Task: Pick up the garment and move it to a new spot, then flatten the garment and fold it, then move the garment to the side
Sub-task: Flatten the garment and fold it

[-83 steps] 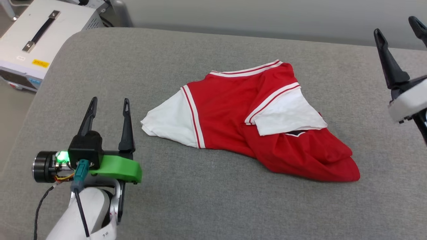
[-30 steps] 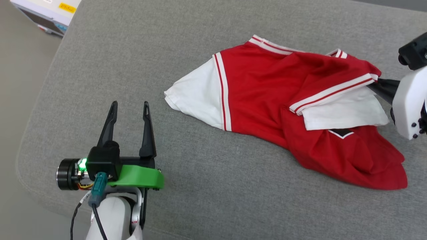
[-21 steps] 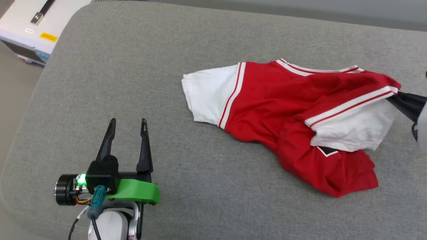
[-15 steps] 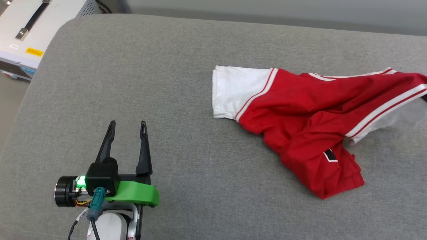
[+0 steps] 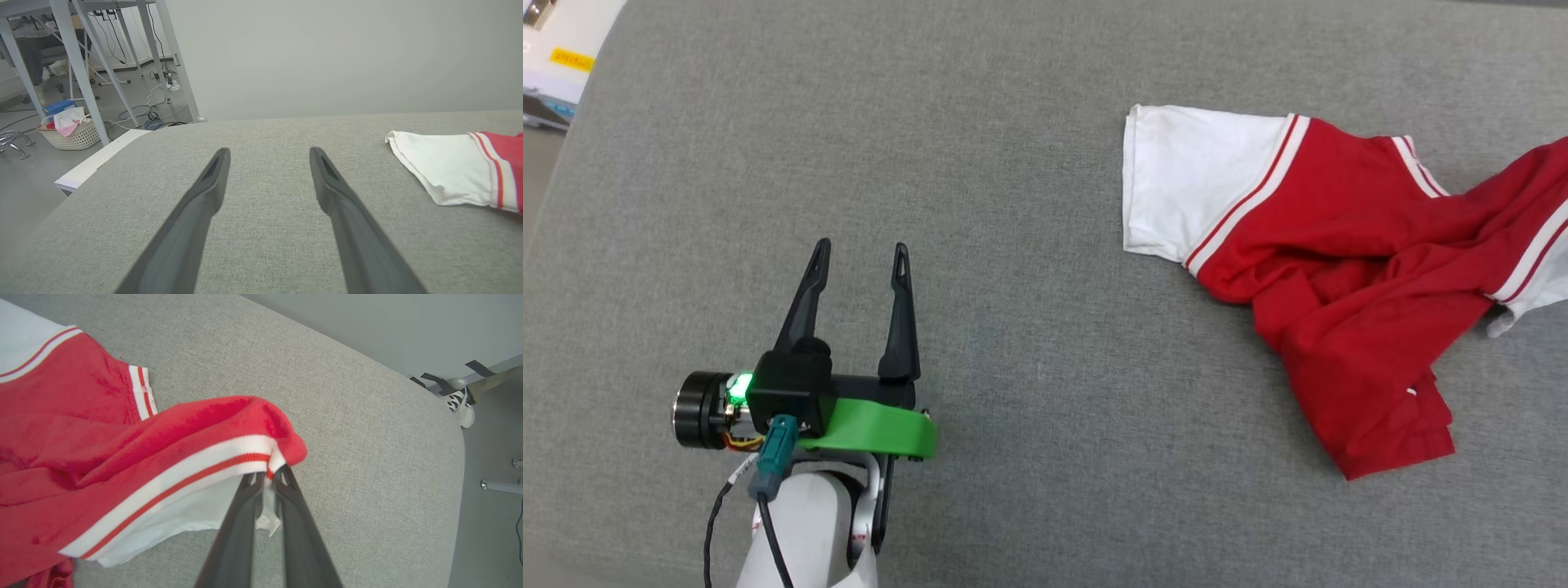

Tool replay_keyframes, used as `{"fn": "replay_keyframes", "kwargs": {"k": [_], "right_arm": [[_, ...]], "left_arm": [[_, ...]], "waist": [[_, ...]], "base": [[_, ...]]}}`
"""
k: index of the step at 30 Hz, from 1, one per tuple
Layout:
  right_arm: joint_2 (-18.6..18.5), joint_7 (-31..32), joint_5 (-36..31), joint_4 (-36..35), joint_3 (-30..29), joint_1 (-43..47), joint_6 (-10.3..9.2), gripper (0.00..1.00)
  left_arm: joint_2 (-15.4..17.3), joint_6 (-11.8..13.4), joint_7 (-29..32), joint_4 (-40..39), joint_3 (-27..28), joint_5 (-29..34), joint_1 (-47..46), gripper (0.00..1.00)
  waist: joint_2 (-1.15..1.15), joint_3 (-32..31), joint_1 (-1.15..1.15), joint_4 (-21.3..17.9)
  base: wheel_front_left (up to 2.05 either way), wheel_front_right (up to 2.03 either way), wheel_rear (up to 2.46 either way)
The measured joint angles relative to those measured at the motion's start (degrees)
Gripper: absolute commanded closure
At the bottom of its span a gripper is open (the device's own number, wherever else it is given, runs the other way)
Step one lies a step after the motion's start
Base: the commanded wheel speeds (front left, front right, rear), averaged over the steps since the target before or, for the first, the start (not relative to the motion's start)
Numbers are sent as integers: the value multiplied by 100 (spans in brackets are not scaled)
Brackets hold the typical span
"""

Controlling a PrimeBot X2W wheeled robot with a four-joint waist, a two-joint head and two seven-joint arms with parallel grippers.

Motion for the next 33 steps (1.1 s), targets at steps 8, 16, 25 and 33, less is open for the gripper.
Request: {"fn": "replay_keyframes", "kwargs": {"k": [8, 16, 25, 33], "right_arm": [[681, -159, -602, 1222, 544, -982, 0, 100], [814, -680, -509, 2108, 940, -1288, -7, 62], [843, -3047, -468, 1657, 508, -566, -2, 0], [1499, -4294, -1179, 731, -838, 557, -2, 0]], "left_arm": [[-27, 7, 0, -13, -109, -56, -309, 0], [-35, 76, 0, 16, -109, -85, -311, 0], [-27, 60, 0, 33, 102, -40, -38, 0], [43, 3, 0, 16, 234, -2, 125, 0]], "waist": [[0, 577, 0, 314], [0, 758, 0, 541], [0, 169, 0, 249], [0, -301, 0, -100]], "base": [[0, 0, 0], [0, 0, 0], [0, 0, 0], [0, 0, 0]]}}
